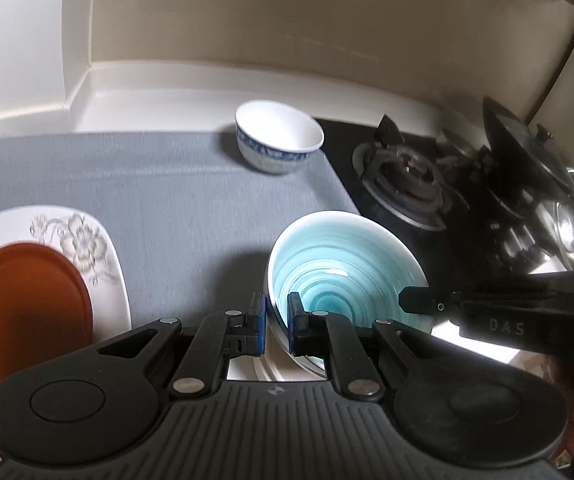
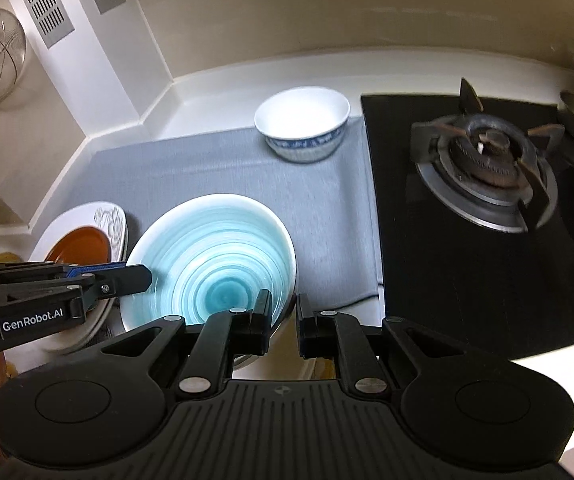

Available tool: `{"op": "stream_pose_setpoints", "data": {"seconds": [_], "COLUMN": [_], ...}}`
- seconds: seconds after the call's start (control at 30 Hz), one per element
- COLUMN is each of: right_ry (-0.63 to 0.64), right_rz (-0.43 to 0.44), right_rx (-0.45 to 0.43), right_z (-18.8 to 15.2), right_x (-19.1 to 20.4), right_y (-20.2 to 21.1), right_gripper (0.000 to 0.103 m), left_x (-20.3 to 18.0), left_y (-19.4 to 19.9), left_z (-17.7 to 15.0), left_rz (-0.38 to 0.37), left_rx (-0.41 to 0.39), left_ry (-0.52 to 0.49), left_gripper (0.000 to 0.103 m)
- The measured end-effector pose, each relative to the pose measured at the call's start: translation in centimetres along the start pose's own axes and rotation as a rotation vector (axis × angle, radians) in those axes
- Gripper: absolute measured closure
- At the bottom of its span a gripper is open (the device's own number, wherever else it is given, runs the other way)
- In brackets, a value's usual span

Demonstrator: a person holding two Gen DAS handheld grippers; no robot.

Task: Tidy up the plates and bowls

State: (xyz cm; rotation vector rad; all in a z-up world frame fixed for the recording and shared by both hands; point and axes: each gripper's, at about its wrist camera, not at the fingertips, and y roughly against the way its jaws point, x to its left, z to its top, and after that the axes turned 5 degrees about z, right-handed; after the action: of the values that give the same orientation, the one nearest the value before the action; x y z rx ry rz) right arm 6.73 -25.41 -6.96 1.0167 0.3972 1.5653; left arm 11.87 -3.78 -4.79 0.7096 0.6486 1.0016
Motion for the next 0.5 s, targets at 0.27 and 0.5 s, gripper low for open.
{"op": "stream_pose_setpoints", "data": {"seconds": [0.27,0.5], "right_ry": [0.018,0.02], "right_rz": [-0.024,-0.038], "right_rx": [0.07,0.101], "right_z": [-1.2,-1.4], "right_x": [0.3,0.3], "right_y": [-0.5,-1.0], "right_gripper": [0.09,0.09], "left_x": [-0.5,-0.7], "left_y": [-0.8,-1.0], "left_z": [-1.2,-1.4], "left_rz": [0.011,0.023], "left_rx": [0.062,0.067], "left_ry": [-0.005,-0.009], "left_gripper": [0.092,0.092]}}
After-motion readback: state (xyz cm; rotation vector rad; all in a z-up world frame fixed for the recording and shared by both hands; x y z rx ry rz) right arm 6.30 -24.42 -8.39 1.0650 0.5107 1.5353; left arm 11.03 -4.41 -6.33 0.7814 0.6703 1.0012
